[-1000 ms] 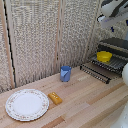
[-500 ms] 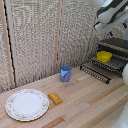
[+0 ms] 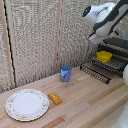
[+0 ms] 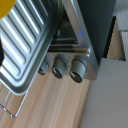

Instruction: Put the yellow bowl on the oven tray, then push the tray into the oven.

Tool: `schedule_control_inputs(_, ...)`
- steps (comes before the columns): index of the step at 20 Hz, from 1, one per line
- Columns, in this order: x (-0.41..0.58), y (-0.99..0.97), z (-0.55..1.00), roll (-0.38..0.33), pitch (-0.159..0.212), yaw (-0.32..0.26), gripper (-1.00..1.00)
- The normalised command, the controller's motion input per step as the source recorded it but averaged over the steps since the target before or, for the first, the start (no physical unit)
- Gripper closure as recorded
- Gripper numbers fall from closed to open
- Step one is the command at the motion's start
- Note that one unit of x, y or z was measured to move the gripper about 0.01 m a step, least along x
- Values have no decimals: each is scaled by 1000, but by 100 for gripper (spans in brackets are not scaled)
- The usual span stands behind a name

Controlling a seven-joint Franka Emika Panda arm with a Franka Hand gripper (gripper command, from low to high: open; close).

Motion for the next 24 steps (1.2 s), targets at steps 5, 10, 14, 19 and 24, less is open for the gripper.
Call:
schedule_control_inputs(5, 73, 34, -499, -260, 106, 253, -100)
schedule_control_inputs(10, 14, 0, -451, -222, 114, 297, -100)
schedule_control_inputs(14, 0, 97, -225, -156, 183, 274, -100)
schedule_control_inputs(19, 38, 265, -101, -114, 200, 240, -100)
schedule_control_inputs(24, 191, 272, -210, -127, 140, 233, -100)
